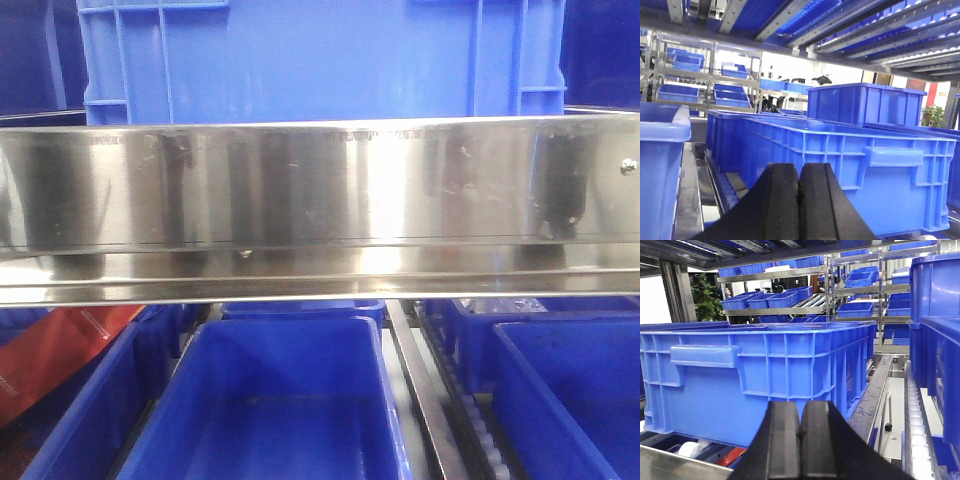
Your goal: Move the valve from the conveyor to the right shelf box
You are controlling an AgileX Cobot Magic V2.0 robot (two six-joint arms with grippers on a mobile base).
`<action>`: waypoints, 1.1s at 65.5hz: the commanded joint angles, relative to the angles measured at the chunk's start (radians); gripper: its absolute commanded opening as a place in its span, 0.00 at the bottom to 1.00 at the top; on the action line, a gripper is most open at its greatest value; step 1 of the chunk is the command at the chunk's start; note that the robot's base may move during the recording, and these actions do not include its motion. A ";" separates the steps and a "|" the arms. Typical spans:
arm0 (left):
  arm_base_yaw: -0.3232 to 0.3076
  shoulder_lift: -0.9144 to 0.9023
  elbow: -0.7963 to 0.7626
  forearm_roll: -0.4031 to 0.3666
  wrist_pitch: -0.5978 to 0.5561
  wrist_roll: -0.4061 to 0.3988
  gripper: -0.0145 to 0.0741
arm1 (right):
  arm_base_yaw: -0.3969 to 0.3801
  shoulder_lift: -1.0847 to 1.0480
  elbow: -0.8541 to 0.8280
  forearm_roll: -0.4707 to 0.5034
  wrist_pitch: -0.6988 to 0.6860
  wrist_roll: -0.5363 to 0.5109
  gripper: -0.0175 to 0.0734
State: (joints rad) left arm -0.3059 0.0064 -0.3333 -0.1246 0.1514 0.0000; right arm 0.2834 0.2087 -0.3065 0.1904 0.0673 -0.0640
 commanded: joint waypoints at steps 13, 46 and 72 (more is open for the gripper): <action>0.005 -0.006 0.001 -0.003 -0.017 -0.008 0.04 | -0.004 -0.006 0.002 -0.009 -0.015 -0.007 0.01; 0.005 -0.006 0.001 -0.003 -0.017 -0.008 0.04 | -0.302 -0.152 0.235 -0.138 -0.055 -0.007 0.01; 0.005 -0.006 0.001 -0.003 -0.017 -0.008 0.04 | -0.329 -0.209 0.307 -0.142 -0.086 -0.007 0.01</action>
State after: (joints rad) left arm -0.3031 0.0058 -0.3310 -0.1246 0.1514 0.0000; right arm -0.0392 0.0086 -0.0028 0.0569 0.0115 -0.0640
